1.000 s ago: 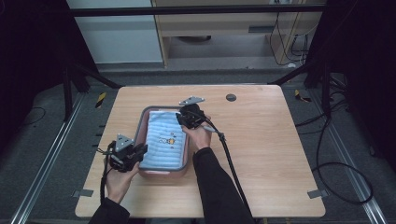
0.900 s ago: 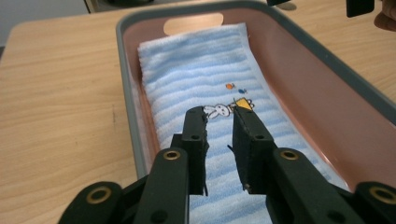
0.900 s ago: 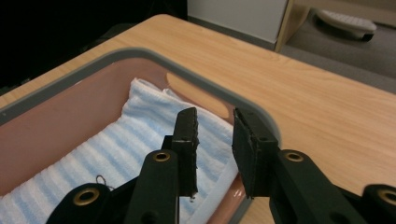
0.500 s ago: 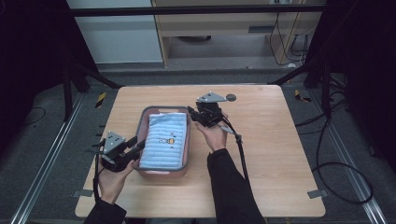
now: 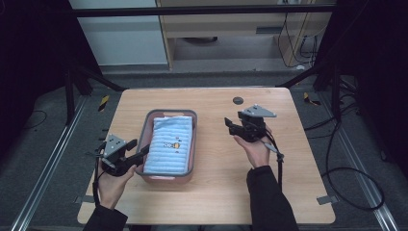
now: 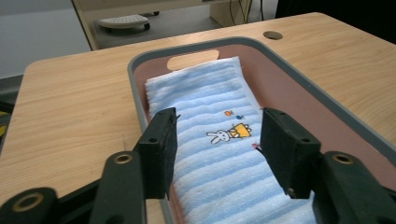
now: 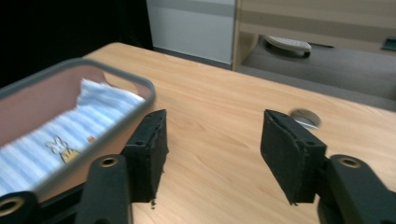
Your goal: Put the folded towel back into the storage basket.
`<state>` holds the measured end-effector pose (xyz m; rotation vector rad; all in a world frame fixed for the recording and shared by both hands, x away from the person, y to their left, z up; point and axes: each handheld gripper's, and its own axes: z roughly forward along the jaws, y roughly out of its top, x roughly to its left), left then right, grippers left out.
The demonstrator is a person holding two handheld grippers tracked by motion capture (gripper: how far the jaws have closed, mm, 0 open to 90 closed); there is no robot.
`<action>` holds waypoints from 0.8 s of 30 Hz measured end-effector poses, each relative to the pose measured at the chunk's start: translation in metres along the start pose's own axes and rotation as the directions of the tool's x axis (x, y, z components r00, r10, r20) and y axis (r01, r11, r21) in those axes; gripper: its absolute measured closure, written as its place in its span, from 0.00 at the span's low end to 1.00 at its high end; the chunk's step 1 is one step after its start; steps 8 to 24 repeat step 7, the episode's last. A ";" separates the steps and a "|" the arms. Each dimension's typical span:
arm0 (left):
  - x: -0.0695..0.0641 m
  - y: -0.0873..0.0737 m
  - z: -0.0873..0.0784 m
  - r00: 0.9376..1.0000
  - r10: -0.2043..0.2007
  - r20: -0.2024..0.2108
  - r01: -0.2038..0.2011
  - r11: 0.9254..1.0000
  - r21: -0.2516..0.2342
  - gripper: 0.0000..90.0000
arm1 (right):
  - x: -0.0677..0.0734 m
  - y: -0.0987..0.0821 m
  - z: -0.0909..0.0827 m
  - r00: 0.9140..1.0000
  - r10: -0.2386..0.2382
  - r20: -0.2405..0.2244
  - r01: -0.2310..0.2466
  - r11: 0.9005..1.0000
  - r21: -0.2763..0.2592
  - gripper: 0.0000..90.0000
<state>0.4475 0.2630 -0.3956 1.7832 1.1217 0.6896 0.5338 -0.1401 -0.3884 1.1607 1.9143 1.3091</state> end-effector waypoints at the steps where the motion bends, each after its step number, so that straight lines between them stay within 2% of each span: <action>1: 0.002 0.000 0.000 1.000 0.000 -0.004 0.000 1.000 0.000 0.49 | -0.004 -0.004 -0.004 1.000 0.002 0.008 -0.002 1.000 0.006 0.43; 7: 0.018 -0.003 -0.001 1.000 -0.019 -0.004 0.019 1.000 -0.005 0.40 | -0.030 -0.031 -0.029 0.999 0.024 0.036 -0.025 0.999 0.037 0.36; 24: 0.018 -0.003 -0.001 1.000 -0.019 -0.004 0.019 1.000 -0.005 0.40 | -0.030 -0.031 -0.029 0.999 0.024 0.036 -0.025 0.999 0.037 0.36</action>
